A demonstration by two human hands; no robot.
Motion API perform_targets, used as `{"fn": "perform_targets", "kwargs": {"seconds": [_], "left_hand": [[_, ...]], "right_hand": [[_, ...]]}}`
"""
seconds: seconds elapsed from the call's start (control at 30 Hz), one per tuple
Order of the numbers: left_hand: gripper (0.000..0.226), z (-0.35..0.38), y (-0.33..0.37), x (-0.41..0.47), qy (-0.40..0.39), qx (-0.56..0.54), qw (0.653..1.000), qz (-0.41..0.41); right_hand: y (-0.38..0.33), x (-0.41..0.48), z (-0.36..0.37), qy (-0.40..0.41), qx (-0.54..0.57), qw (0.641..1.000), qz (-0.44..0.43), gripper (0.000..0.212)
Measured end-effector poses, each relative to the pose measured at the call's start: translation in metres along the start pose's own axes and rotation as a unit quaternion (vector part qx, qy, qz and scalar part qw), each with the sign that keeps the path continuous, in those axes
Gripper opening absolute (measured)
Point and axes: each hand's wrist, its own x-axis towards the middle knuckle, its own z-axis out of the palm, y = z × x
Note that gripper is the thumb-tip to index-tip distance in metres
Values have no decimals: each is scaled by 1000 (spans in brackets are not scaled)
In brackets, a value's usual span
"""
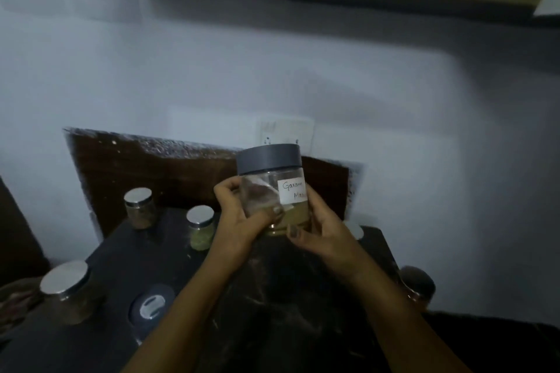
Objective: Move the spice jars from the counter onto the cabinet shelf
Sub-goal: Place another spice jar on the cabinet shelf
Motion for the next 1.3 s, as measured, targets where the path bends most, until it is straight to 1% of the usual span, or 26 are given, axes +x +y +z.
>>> {"fn": "perform_targets", "kwargs": {"seconds": [0.07, 0.1, 0.17, 0.23, 0.3, 0.43, 0.47, 0.53, 0.67, 0.7, 0.73, 0.8, 0.83, 0.9, 0.97, 1.1, 1.3], "left_hand": [[62, -17, 5, 8, 2, -11, 1000, 7], [58, -23, 7, 11, 7, 4, 1000, 16], [57, -35, 12, 17, 43, 72, 996, 39], [57, -45, 17, 22, 83, 138, 983, 83], [55, -51, 21, 26, 103, 160, 974, 125], [39, -69, 32, 40, 123, 196, 958, 167], [38, -74, 35, 44, 124, 205, 955, 174], [44, -83, 42, 53, 129, 233, 944, 196], [56, -99, 60, 74, 113, 260, 931, 231], [56, -101, 63, 77, 104, 265, 929, 238], [53, -104, 66, 84, 98, 271, 925, 249], [42, -111, 73, 96, 92, 271, 920, 267], [38, -114, 77, 103, 92, 265, 919, 275], [31, -120, 86, 118, 91, 252, 922, 279], [32, -125, 95, 133, 89, 255, 918, 289], [43, -129, 119, 174, 91, 282, 893, 338], [37, -131, 153, 242, 82, 277, 868, 403]], "right_hand": [[-4, 14, 17, 16, 19, 1000, -13, 79], [-6, 20, 23, 25, 24, 999, -18, 80], [-13, 33, 34, 51, 33, 998, -34, 78], [-19, 43, 45, 81, 48, 995, -43, 72], [-23, 50, 55, 108, 69, 991, -42, 68], [-35, 71, 74, 156, 80, 983, -53, 67], [-39, 76, 78, 162, 81, 982, -59, 68], [-48, 88, 84, 173, 76, 979, -73, 71], [-68, 113, 94, 210, 16, 973, -98, 82], [-72, 116, 95, 216, 3, 971, -105, 79], [-76, 123, 96, 219, -4, 969, -118, 72], [-82, 134, 97, 216, -1, 967, -135, 55], [-88, 142, 97, 219, 1, 966, -139, 51], [-98, 156, 97, 240, -19, 960, -143, 50], [-109, 171, 95, 266, -58, 951, -145, 53], [-134, 205, 86, 300, -107, 930, -182, 57], [-178, 257, 63, 311, -128, 907, -254, 57]]}}
